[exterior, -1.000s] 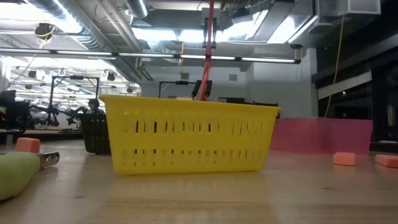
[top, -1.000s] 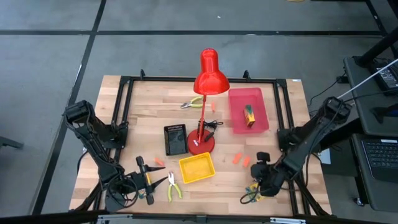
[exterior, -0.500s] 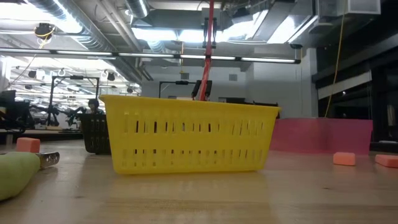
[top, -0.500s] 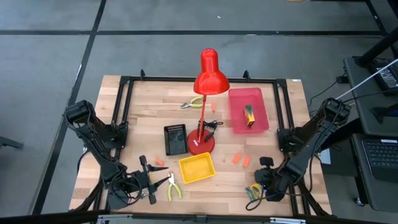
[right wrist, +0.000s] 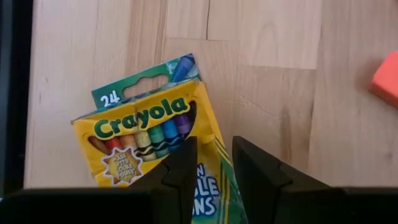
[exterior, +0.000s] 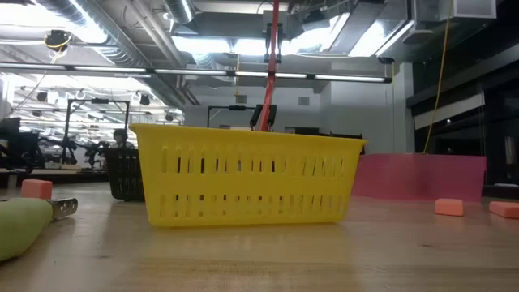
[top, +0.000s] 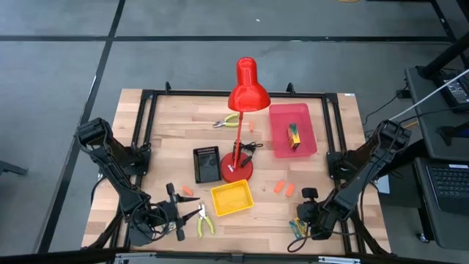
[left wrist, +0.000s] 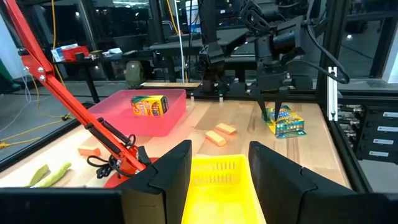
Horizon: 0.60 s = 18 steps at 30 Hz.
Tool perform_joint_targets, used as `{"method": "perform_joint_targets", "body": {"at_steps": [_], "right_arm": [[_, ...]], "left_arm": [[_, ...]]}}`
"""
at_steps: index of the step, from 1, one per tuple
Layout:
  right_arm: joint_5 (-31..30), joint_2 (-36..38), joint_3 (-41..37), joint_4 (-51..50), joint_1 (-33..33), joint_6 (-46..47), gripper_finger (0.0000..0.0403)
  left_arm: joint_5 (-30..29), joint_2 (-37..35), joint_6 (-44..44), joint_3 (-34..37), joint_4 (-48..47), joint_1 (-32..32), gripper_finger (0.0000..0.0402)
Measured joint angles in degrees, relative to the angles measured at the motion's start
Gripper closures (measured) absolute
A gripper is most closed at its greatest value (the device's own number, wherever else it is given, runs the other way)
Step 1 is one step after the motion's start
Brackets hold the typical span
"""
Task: Pick & Place School Supplies
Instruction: Put the crayon box into the pink bin
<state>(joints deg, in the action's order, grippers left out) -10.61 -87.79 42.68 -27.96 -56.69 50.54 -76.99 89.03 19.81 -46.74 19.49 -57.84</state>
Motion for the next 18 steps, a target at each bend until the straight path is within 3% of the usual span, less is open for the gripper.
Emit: {"method": "perform_joint_targets", "body": {"at_steps": [5,11,18], "right_arm": [[-0.28,-0.06,0.01,0.12,0.00,-1.00,0.0314],[-0.35,-0.06,0.00,0.73,0.00,-2.96,0.0389],[-5.91,-0.11,0.83,1.38,0.08,-4.71,0.0399]], "left_arm": [[0.00,0.00,0.39,0.00,0.00,0.00,0.0244],[0.00,0.00,0.43,0.00,0.00,0.00,0.0245],[-0.02,0.00,0.44,0.00,-0.01,0.00,0.0245]]}}
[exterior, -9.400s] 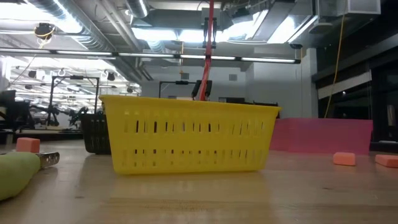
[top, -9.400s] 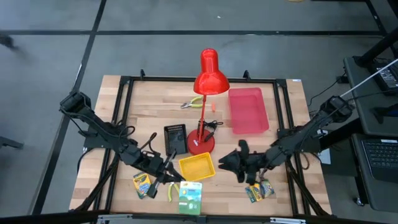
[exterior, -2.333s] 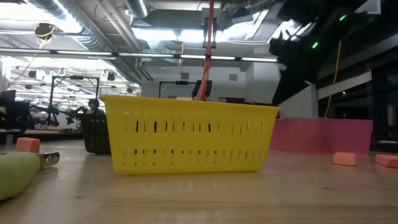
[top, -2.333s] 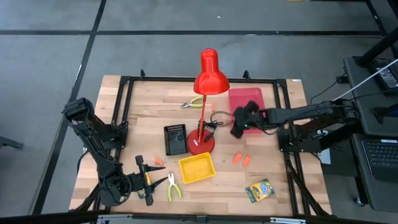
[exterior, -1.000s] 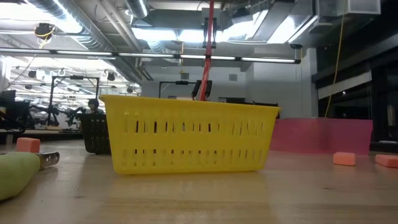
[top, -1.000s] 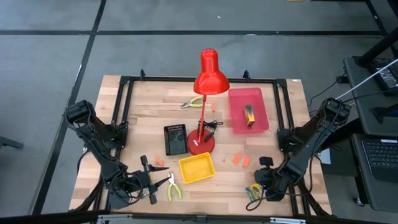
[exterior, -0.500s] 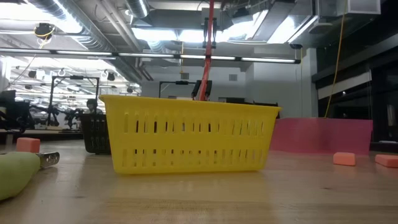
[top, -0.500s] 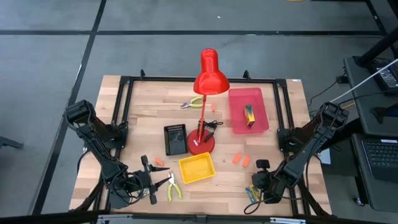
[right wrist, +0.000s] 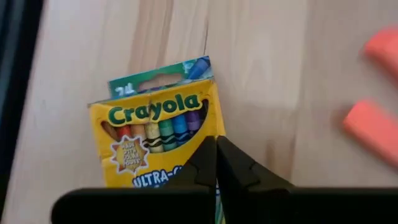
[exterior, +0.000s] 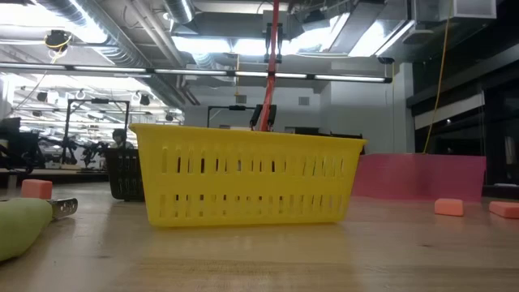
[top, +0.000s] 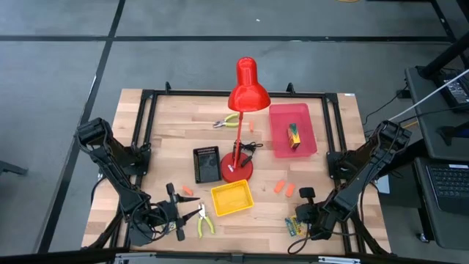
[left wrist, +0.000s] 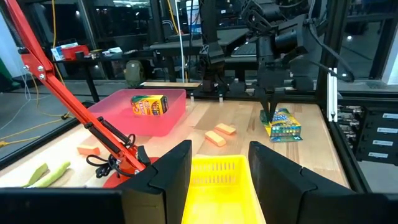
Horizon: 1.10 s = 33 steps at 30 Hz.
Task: Pick & Place School Supplies
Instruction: Put the crayon box into the pink bin
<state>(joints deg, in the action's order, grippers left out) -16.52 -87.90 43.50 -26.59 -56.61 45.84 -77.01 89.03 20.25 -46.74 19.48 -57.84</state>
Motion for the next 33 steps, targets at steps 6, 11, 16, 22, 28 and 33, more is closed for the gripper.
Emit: {"method": "perform_joint_targets", "body": {"at_steps": [6,11,16,22,28,33], "right_arm": [[-11.18,0.00,3.70,-1.72,4.14,-1.35,0.0401],[-25.10,0.00,7.25,-14.73,10.71,5.51,0.0401],[-36.69,0.27,7.74,-27.97,18.23,13.37,0.0402],[-43.67,3.44,7.74,-32.79,26.93,19.85,0.0402],[-46.13,10.44,9.08,-32.95,31.75,19.48,0.0402],[-44.96,12.86,9.23,-32.74,36.61,17.59,0.0403]], "left_arm": [[-0.06,0.00,-0.35,0.00,-0.24,0.00,0.0245],[-0.40,0.00,-0.44,0.00,-0.49,0.00,0.0245],[-0.40,-0.02,0.09,0.00,-3.05,0.00,0.0245],[-0.25,-0.02,4.47,0.00,-7.80,0.26,0.0245],[0.05,-0.02,9.54,0.00,-12.15,0.22,0.0245],[0.11,0.11,12.07,0.02,-14.90,0.22,0.0245]]}}
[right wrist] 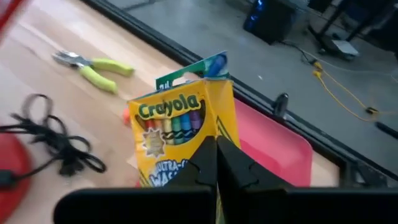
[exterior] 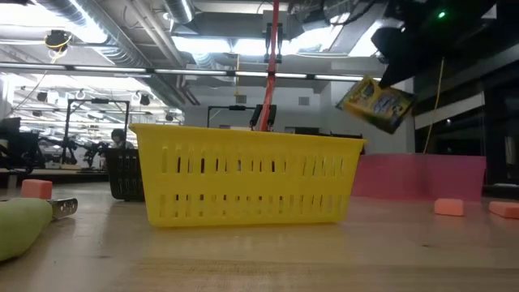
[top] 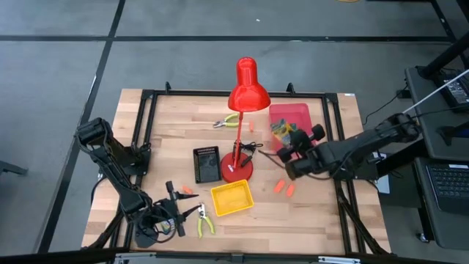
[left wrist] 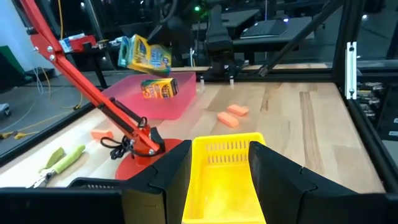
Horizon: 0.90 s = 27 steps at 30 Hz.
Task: Pick & Place School Supplies
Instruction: Put the crayon box into the pink bin
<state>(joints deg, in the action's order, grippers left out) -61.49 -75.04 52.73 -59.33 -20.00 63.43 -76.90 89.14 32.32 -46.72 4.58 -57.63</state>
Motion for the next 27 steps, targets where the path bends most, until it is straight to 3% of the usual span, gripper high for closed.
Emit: {"method": "perform_joint_targets", "body": {"at_steps": [10,17,27], "right_arm": [[2.50,-5.45,-0.56,1.28,7.73,-5.37,0.0403],[7.27,-6.78,-6.47,7.59,12.73,-7.53,0.0396],[2.55,-6.53,-7.66,10.47,12.63,-9.55,0.0317]], "left_arm": [[0.87,0.07,0.26,0.00,-0.09,-0.02,0.0245],[2.04,0.09,0.57,0.00,-0.09,-0.09,0.0245],[2.46,0.11,1.44,0.00,-0.09,-0.09,0.0245]]}}
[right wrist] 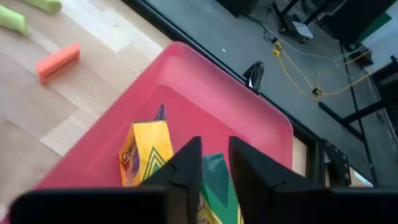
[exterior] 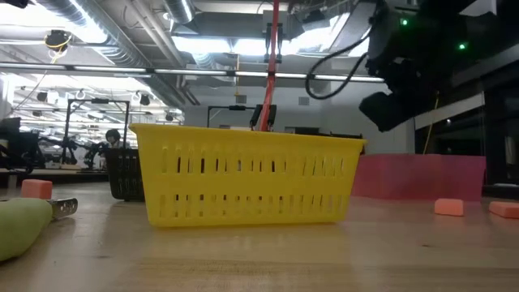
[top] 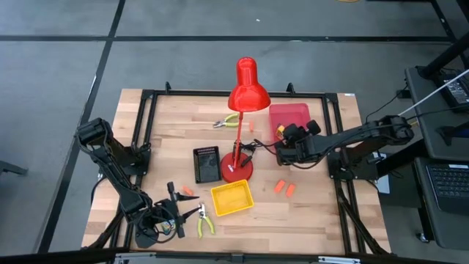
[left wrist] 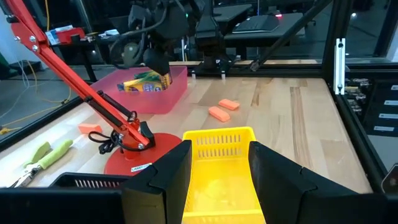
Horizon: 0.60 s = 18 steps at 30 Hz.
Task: Pick & Place School Supplies
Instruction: Put the crayon box into the pink bin
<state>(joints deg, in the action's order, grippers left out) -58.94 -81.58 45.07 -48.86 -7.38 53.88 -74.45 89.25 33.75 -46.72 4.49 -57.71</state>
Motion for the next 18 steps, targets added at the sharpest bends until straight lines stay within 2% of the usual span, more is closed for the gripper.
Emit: {"method": "perform_joint_targets", "body": {"at_steps": [4,7,9,12,15,18], "right_arm": [[0.70,0.13,1.69,0.86,-1.35,-1.47,0.0275],[2.54,0.13,2.56,6.83,-6.34,-7.02,0.0253],[3.08,0.45,3.13,11.22,-10.61,-10.97,0.0245],[3.28,1.25,4.60,14.17,-16.38,-13.42,0.0241],[4.15,2.91,5.66,14.19,-20.78,-12.59,0.0245],[4.54,4.89,5.89,15.90,-24.52,-12.43,0.0250]], "left_arm": [[0.01,0.00,0.55,0.00,0.00,0.00,0.0245],[-0.66,0.00,1.40,0.00,-0.65,0.00,0.0245],[-3.00,0.00,5.95,0.00,-3.51,0.00,0.0245],[-3.09,-0.16,16.76,0.00,-10.82,0.00,0.0245],[1.50,-0.17,27.87,0.00,-17.99,0.33,0.0245],[10.94,-0.17,39.28,-0.02,-24.85,2.79,0.0247]]}}
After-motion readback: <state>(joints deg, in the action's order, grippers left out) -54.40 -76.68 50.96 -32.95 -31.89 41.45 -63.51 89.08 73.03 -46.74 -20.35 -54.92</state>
